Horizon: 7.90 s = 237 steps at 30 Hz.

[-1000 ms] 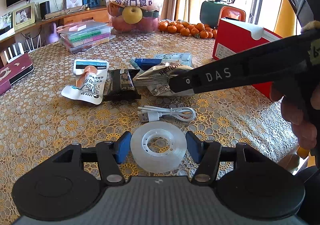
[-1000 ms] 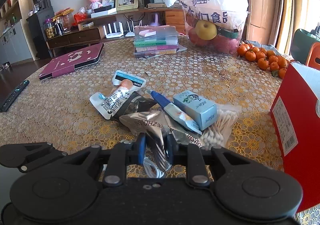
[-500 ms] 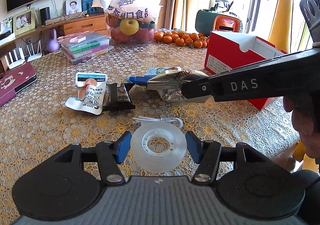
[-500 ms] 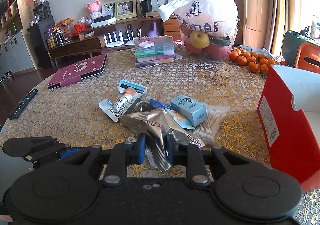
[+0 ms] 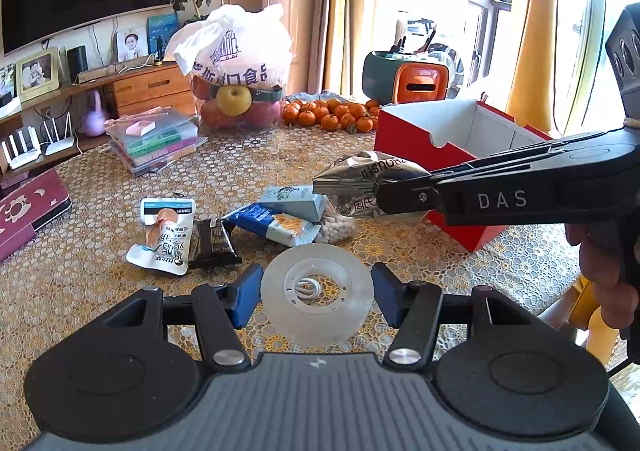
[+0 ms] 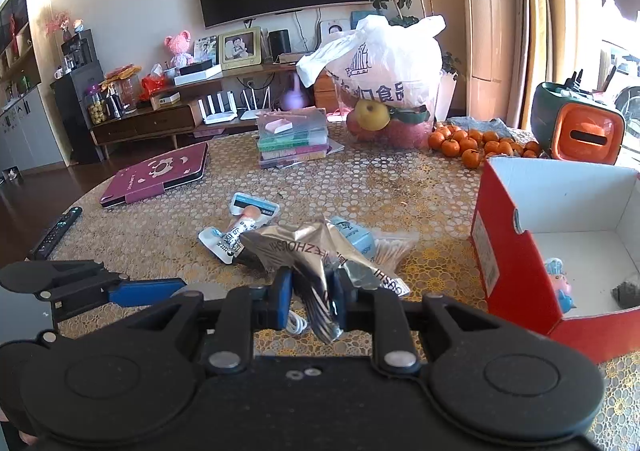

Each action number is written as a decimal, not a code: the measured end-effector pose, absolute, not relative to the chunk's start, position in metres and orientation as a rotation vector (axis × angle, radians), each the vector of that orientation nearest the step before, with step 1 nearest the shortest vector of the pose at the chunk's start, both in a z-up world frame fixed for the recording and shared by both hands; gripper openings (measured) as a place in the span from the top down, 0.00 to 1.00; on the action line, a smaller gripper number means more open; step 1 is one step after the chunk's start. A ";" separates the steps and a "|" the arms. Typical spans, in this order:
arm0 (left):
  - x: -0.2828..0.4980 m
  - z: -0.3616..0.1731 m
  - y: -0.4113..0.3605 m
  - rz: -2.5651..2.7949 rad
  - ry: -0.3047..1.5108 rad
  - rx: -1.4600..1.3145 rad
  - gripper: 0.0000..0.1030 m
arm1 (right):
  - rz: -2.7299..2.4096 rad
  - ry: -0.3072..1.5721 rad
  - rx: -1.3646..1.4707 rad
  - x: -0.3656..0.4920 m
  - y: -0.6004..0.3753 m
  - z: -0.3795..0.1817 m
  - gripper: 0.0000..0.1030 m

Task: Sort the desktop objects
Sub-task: 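Carry the foil bag and tape roll over the red shoebox with both tools, then lower the foil bag with the right tool while the left tool lowers the tape roll into the box, then open the right tool to release the foil bag while the left tool releases the tape roll, then withdraw both tools from the box back toward the table items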

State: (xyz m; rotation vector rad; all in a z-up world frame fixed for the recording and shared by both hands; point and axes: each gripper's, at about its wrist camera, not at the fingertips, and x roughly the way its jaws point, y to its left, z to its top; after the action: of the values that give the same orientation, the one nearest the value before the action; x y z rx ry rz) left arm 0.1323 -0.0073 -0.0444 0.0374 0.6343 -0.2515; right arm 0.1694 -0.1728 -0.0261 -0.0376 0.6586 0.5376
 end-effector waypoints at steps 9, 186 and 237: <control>0.128 -0.015 -0.023 -0.301 0.627 0.016 0.43 | 0.494 0.623 -0.004 0.152 -0.206 -0.006 0.80; 0.236 0.051 -0.206 -0.611 0.810 0.257 0.31 | 0.180 0.882 0.071 0.243 -0.359 0.037 0.38; 0.112 0.016 -0.059 -0.336 0.646 0.029 0.00 | 0.332 0.726 0.001 0.140 -0.251 0.028 0.32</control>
State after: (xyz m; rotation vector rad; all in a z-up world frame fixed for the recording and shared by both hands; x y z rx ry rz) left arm 0.1115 -0.0588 0.0156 0.0292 0.6456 -0.3361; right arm 0.1403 -0.2505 0.0277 0.0015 0.7262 0.3319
